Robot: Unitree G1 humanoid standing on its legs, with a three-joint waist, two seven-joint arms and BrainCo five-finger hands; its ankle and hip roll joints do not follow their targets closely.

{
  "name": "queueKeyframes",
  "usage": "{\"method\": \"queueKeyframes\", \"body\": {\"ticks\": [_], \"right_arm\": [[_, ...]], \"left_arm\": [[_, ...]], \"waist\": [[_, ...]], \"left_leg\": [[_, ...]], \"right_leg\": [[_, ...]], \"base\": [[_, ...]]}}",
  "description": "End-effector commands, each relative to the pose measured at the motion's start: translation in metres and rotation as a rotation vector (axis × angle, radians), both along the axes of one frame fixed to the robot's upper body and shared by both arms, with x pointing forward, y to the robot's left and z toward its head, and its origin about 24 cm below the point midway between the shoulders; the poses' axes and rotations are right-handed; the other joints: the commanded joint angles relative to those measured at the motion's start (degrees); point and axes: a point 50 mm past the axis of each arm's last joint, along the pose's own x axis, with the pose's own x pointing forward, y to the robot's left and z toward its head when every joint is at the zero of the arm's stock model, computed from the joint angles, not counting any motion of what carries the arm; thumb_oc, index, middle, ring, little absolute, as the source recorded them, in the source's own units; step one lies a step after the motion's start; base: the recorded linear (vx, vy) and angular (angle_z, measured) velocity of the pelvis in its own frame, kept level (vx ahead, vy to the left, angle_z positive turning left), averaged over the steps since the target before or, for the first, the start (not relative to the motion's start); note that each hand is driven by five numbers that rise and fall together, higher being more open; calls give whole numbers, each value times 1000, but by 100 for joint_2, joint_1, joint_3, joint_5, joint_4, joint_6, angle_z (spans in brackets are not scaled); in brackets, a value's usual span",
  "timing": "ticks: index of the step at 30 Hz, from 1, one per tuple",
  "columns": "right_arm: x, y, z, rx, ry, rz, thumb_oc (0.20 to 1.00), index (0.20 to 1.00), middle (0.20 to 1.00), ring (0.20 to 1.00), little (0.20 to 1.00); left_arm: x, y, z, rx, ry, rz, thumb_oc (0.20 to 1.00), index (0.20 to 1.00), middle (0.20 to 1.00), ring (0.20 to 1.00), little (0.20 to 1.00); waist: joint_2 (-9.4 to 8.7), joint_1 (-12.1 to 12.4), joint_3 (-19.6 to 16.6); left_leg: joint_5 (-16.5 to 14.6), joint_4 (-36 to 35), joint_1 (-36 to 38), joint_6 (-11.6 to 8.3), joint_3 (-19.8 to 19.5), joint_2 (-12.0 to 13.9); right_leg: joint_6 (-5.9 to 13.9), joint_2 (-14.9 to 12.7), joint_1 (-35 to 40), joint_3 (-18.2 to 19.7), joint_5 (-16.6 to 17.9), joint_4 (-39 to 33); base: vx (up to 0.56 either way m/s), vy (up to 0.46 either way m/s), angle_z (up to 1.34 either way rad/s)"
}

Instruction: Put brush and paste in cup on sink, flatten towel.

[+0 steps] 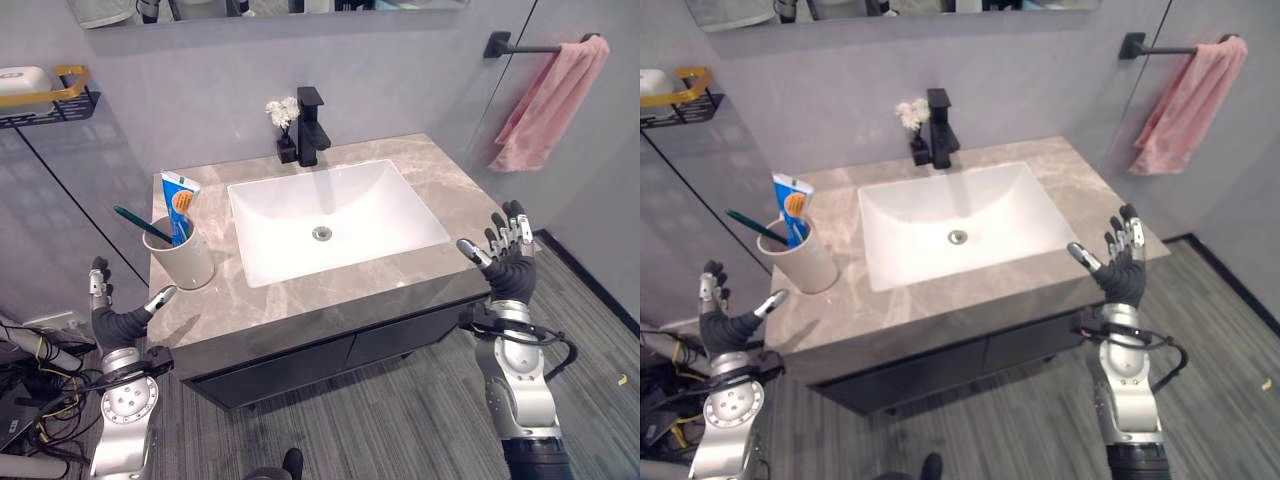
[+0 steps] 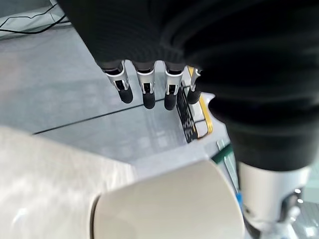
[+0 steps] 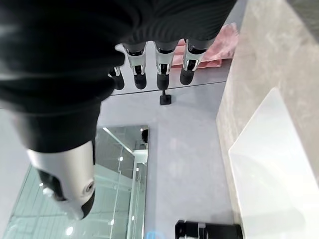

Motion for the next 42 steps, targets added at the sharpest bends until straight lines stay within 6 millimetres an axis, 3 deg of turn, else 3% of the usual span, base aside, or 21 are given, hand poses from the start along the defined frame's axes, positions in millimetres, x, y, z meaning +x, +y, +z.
{"method": "queueKeyframes", "body": {"ticks": [1, 2, 3, 4, 5, 7, 15, 17, 21, 34, 42], "right_arm": [[9, 12, 20, -28, -97, 68, 1000, 1000, 1000, 1000, 1000], [9, 12, 20, -28, -97, 68, 1000, 1000, 1000, 1000, 1000], [8, 13, 20, -28, -92, 74, 1000, 1000, 1000, 1000, 1000], [8, 13, 19, -28, -91, 74, 1000, 1000, 1000, 1000, 1000], [7, 12, 16, -29, -77, 70, 1000, 1000, 1000, 1000, 1000], [6, 11, 14, -28, -68, 71, 1000, 1000, 1000, 1000, 1000], [-4, 2, 13, -32, -68, 30, 1000, 1000, 1000, 1000, 1000], [-2, 1, 15, -30, -72, 40, 1000, 1000, 1000, 1000, 1000], [0, 4, 15, -26, -69, 64, 1000, 1000, 1000, 1000, 1000], [5, 13, 10, -2, -46, 123, 1000, 1000, 1000, 1000, 1000], [5, 14, 9, 6, -46, 138, 1000, 1000, 1000, 1000, 1000]], "left_arm": [[-13, 11, 31, 111, -117, 8, 583, 583, 583, 583, 583], [-13, 10, 31, 110, -117, 8, 542, 542, 542, 542, 542], [-18, 9, 29, 106, -114, 5, 401, 401, 401, 401, 401], [-18, 8, 29, 106, -113, 5, 401, 401, 401, 401, 401], [-24, 7, 29, 105, -117, 12, 247, 247, 247, 247, 247], [-25, 7, 29, 99, -118, 16, 200, 200, 200, 200, 200], [-20, -1, 30, 53, -147, -13, 200, 200, 200, 200, 200], [-13, -8, 27, 40, -113, -118, 200, 200, 200, 200, 200], [-9, -10, 22, 31, -73, -170, 200, 200, 200, 200, 200], [8, -7, 19, 90, -6, -211, 200, 200, 200, 200, 200], [0, 9, 32, 368, 83, -188, 200, 200, 200, 200, 200]], "waist": [[58, 349, -119], [60, 347, -115], [57, 383, -115], [60, 380, -113], [10, 427, -128], [-4, 440, -137], [-101, 469, -193], [-67, 423, -204], [-3, 360, -216], [129, -68, -243], [149, -92, -237]], "left_leg": [[-846, 54, 108, 78, -275, 202], [-845, 54, 112, 80, -275, 201], [-894, 51, 167, 85, -260, 193], [-897, 50, 177, 85, -260, 193], [-939, 42, 218, 59, -241, 177], [-938, 40, 225, 42, -255, 188], [-792, 38, 29, -253, -422, 433], [-737, 38, 8, -340, -437, 515], [-733, 38, 48, -396, -410, 576], [-782, 38, 95, -423, -176, 643], [-848, 38, 128, -390, -6, 652]], "right_leg": [[426, -518, -699, -1015, 346, 1014], [428, -521, -701, -1013, 344, 1025], [394, -557, -659, -1060, 278, 964], [393, -555, -645, -1063, 277, 956], [341, -570, -553, -1183, 234, 777], [324, -552, -504, -1224, 233, 697], [127, -244, -124, -1619, 110, 119], [66, -114, 13, -1624, 89, -112], [12, -22, 138, -1594, 81, -270], [0, 63, 105, -1300, 128, -402], [50, 43, 26, -1128, 163, -403]], "base": [[-83, 30, -86], [-38, 31, -73], [14, 10, -11], [45, -25, 6], [33, -35, 7], [35, -62, 0], [6, -123, 19], [7, -110, 22], [15, -40, 11], [7, 14, -7], [16, 19, -20]]}}
